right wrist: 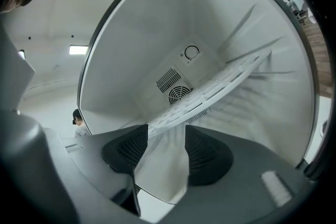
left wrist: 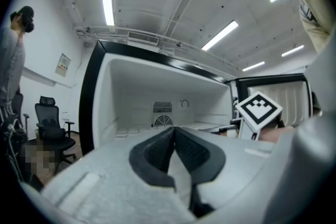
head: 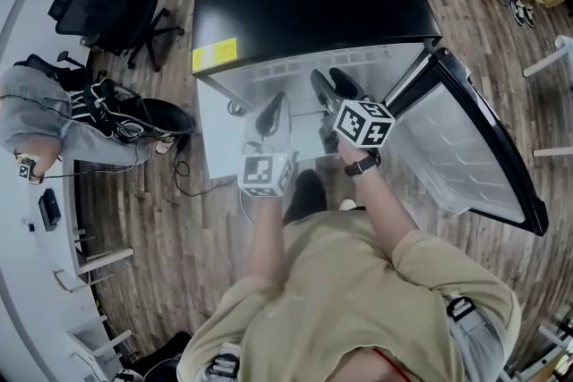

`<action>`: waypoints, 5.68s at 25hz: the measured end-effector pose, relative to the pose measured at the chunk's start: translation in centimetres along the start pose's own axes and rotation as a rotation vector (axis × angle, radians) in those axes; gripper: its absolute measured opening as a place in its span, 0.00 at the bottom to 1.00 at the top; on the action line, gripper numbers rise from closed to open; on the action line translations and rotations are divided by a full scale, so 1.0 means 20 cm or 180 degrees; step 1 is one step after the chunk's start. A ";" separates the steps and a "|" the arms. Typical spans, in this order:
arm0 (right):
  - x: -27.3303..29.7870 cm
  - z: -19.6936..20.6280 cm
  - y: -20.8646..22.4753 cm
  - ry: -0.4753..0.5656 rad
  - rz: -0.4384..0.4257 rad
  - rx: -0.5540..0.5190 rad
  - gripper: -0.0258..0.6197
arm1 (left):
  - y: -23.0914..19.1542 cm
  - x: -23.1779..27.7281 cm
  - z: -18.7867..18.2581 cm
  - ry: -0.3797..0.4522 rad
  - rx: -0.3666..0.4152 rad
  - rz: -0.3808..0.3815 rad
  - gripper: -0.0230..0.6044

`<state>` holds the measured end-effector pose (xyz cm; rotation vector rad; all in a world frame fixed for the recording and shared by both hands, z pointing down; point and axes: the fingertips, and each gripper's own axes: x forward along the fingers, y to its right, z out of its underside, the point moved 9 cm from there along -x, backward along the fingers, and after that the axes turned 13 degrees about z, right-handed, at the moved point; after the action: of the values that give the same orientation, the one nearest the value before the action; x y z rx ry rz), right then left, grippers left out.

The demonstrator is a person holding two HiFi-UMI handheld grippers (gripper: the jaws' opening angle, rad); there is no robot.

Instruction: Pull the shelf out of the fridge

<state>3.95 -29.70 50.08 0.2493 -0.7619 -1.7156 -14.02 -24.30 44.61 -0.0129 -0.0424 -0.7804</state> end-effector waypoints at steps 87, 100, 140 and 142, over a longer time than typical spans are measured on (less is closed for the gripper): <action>0.19 -0.04 0.12 0.0049 -0.0287 0.2107 0.11 | 0.02 0.09 -0.09 0.0269 -0.0103 0.0142 0.04; 0.02 0.03 0.11 -0.0029 -0.0343 0.2008 0.11 | 0.16 0.04 -0.09 0.0315 -0.0134 0.0232 0.04; -0.67 0.29 0.09 -0.0109 -0.0186 0.0525 0.09 | 0.47 -0.47 0.04 0.0224 -0.0151 -0.0176 0.04; -0.73 0.26 0.05 0.0035 -0.0121 0.0176 0.09 | 0.47 -0.48 0.04 0.0236 -0.0124 -0.0267 0.04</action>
<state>6.27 -14.42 51.47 0.3127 -0.8019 -1.7292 -14.35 -10.86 45.11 -0.0191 0.0428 -0.8649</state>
